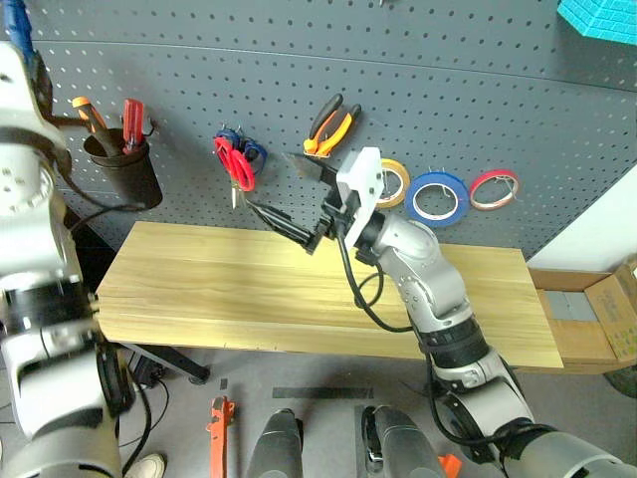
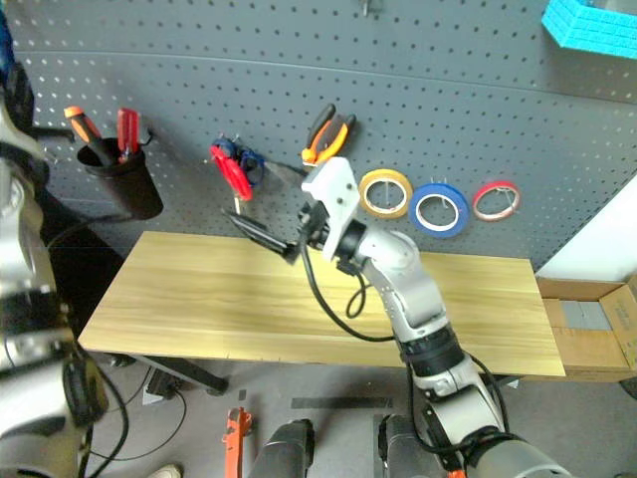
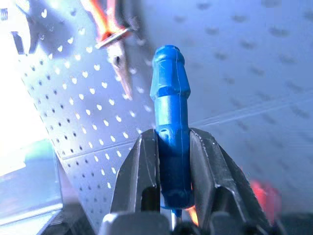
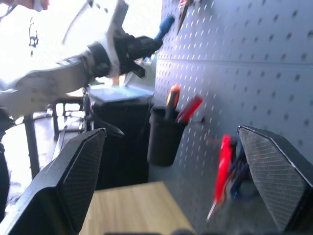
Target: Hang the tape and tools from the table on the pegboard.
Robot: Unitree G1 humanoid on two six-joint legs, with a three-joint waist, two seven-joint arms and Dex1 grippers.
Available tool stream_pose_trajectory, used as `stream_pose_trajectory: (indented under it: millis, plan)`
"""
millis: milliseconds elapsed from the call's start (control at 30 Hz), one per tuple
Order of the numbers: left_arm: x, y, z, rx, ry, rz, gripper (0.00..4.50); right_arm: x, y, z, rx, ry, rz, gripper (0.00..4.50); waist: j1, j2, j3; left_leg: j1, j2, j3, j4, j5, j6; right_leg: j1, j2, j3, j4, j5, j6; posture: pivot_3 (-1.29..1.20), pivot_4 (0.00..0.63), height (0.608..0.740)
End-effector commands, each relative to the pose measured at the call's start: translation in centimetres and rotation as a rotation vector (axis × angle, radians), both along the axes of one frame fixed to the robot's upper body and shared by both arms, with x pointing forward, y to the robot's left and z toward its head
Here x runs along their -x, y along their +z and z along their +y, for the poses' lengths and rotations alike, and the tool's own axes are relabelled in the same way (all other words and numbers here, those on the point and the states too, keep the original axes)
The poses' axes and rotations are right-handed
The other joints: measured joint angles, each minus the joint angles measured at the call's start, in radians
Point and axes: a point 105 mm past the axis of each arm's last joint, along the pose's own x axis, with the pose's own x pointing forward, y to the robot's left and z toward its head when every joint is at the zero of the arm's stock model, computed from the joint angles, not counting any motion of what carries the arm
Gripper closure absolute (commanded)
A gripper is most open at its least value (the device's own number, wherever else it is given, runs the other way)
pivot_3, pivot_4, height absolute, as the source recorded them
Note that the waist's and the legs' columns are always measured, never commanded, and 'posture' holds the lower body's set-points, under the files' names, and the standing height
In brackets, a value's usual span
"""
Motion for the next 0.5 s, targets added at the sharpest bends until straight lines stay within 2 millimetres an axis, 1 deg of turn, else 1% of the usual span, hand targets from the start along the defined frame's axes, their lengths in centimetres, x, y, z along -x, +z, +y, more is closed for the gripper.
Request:
stream_pose_trajectory:
  millis: [33, 100, 233, 433, 500]
  plan:
    - [-1.3, 1.9, -0.1, -0.013, -0.033, -0.039, 3.99, -0.3, 1.6, -0.3, -0.042, -0.014, -0.042, 0.00, 0.000, 0.000, 0.001, -0.001, 0.000, 0.000, 0.000, 0.000, 0.000, 0.000, 0.000, 0.000, 0.000, 0.000, 0.000, 0.05, 0.175, 0.740]
    - [-2.1, 1.9, -0.3, -0.005, -0.045, -0.034, 3.99, -0.5, 1.9, -0.4, -0.042, -0.021, -0.044, 0.00, -0.001, 0.001, 0.001, -0.003, 0.000, -0.001, 0.001, 0.000, 0.000, -0.001, 0.000, 0.000, 0.000, 0.000, 0.000, 0.04, 0.195, 0.740]
    - [-3.3, 1.1, -0.8, 0.025, -0.074, -0.014, 3.99, -0.9, 1.9, -0.5, -0.031, -0.032, -0.045, 0.00, -0.009, 0.003, 0.006, -0.003, 0.000, 0.000, 0.000, 0.000, 0.001, -0.002, 0.000, 0.000, 0.001, 0.000, 0.000, 0.02, 0.228, 0.740]
    - [-4.1, -0.3, -1.4, 0.045, -0.106, -0.002, 3.99, -1.0, 1.5, -0.6, -0.011, -0.044, -0.037, 0.00, -0.024, 0.005, 0.017, -0.003, 0.000, -0.001, 0.000, 0.000, 0.001, -0.003, 0.000, 0.000, 0.003, 0.000, 0.000, 0.01, 0.259, 0.740]
    - [-4.1, -1.7, -1.1, 0.049, -0.106, 0.020, 3.99, -0.9, 1.0, -0.7, -0.002, -0.047, -0.025, 0.00, -0.025, 0.007, 0.020, -0.003, 0.000, -0.001, 0.001, 0.000, 0.001, -0.003, 0.000, 0.000, 0.003, 0.000, 0.000, 0.02, 0.266, 0.740]
